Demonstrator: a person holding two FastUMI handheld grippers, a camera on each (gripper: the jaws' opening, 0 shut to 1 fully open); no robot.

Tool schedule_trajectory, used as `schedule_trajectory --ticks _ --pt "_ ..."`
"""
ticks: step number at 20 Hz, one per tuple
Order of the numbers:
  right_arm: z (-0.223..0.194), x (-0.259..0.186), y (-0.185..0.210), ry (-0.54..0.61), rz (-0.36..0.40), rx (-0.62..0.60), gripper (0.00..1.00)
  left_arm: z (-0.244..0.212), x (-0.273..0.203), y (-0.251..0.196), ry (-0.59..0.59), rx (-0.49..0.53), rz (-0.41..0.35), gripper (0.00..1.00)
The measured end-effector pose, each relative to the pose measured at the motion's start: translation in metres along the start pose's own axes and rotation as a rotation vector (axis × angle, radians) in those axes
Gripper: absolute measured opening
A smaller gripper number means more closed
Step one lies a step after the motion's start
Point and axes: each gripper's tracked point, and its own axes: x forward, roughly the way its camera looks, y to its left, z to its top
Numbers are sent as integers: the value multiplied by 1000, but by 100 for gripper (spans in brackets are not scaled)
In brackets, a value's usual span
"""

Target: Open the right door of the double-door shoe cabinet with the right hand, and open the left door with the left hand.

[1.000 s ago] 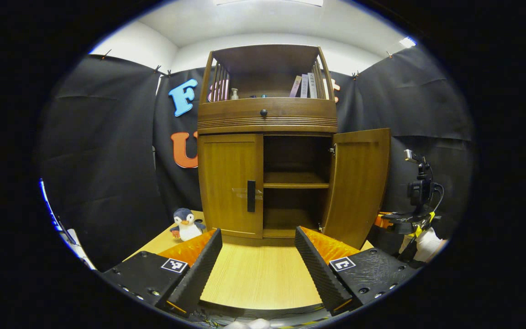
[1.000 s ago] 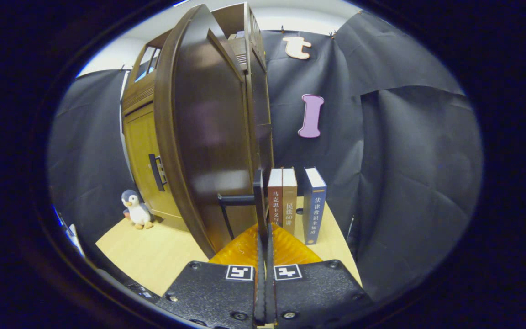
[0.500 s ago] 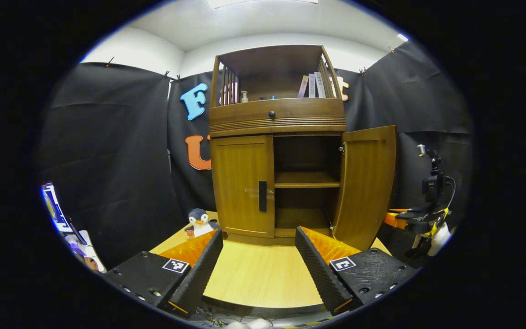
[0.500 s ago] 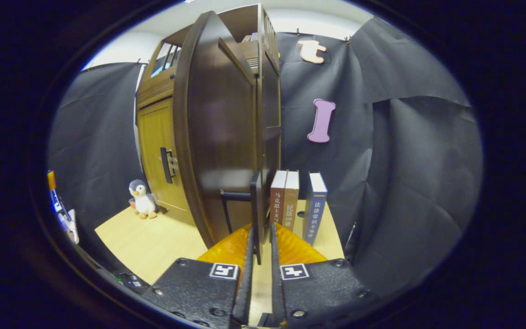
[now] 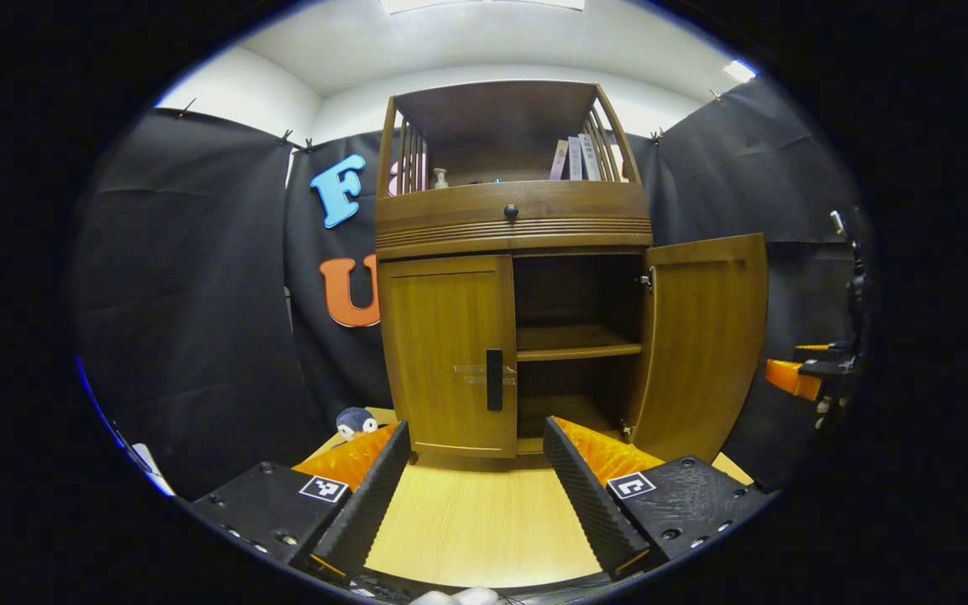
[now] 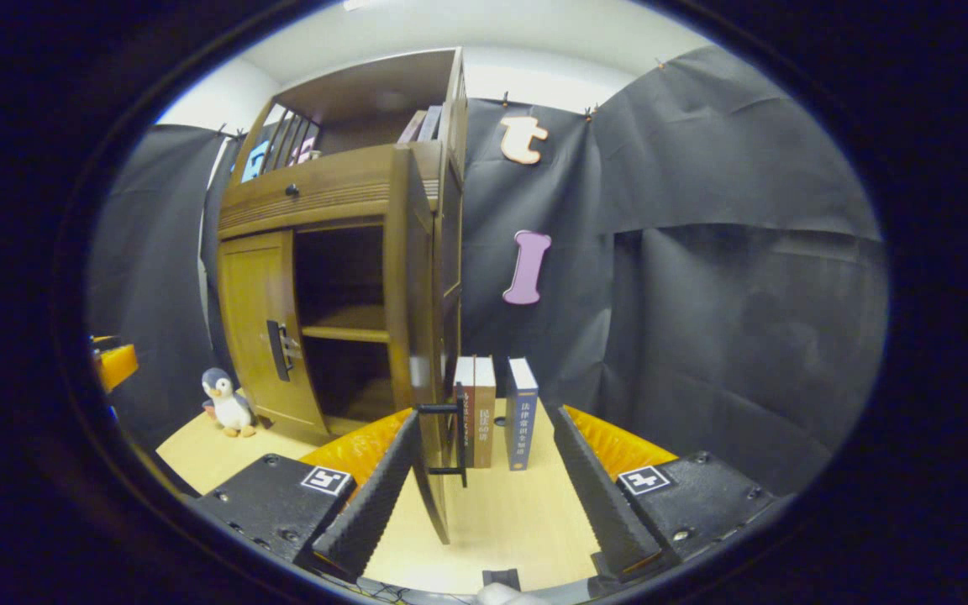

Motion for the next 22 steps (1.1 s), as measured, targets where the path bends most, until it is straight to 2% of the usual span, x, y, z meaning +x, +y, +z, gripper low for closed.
schedule_trajectory --ticks 3,6,11,15,19,22 --pt "11 -25 41 -36 -41 0 100 0 36 14 -15 -15 -68 96" --pt "7 -40 91 -17 -30 27 100 -2 76 26 -33 -4 -109 96" --pt "0 -55 141 41 -45 22 100 -26 156 20 -30 10 -165 97" --pt "3 -58 153 61 -93 -3 100 -46 223 -4 -17 -34 -213 97" --pt "-1 -53 145 104 -144 2 100 -54 281 -20 -7 -40 -209 96" --pt "-2 -44 141 121 -163 8 100 -54 308 -28 -15 -30 -200 96"
